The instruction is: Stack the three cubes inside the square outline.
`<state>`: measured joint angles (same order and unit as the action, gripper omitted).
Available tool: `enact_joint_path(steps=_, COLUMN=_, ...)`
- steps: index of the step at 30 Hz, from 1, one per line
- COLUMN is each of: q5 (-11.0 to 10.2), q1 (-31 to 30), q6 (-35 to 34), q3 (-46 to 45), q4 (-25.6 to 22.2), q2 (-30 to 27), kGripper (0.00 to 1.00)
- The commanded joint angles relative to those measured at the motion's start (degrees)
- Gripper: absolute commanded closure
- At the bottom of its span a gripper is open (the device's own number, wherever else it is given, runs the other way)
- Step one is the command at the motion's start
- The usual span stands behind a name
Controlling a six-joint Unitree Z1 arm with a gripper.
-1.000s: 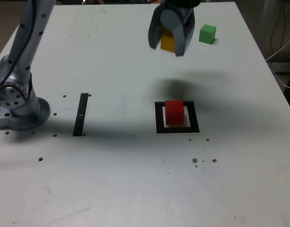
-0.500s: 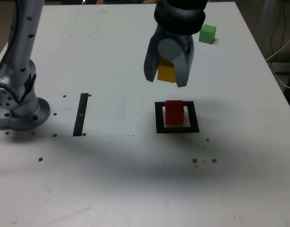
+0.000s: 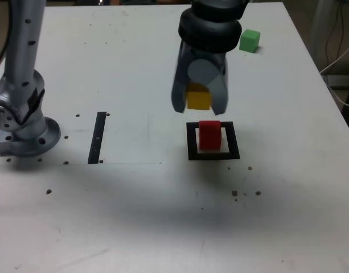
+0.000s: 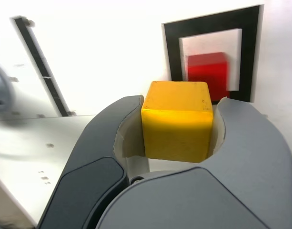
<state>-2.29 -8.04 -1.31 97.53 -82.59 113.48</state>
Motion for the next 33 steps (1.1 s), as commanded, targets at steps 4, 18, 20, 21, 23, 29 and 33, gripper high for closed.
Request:
enact_joint_path(steps=4, q5=1.6, q1=0.0, q6=-0.4, q3=-3.6, q4=5.5, q2=-0.6, kGripper=0.69)
enact_joint_path(steps=18, q5=0.9, q1=0.4, q6=-0.8, q3=-4.2, q4=7.0, q2=2.4, kGripper=0.68)
enact_joint_path(steps=20, q5=0.7, q1=0.7, q6=-0.8, q3=-4.1, q4=7.1, q2=2.7, kGripper=0.68)
enact_joint_path(steps=21, q5=0.7, q1=0.8, q6=-0.8, q3=-4.1, q4=7.2, q2=2.9, kGripper=0.68)
enact_joint_path(steps=23, q5=0.7, q1=1.0, q6=-0.8, q3=-4.0, q4=7.3, q2=3.1, kGripper=0.68)
enact_joint_path(steps=29, q5=1.0, q1=1.5, q6=-0.8, q3=-4.3, q4=7.4, q2=3.1, kGripper=0.68)
enact_joint_path(steps=33, q5=1.3, q1=1.6, q6=-0.8, q3=-4.1, q4=7.4, q2=2.9, kGripper=0.68)
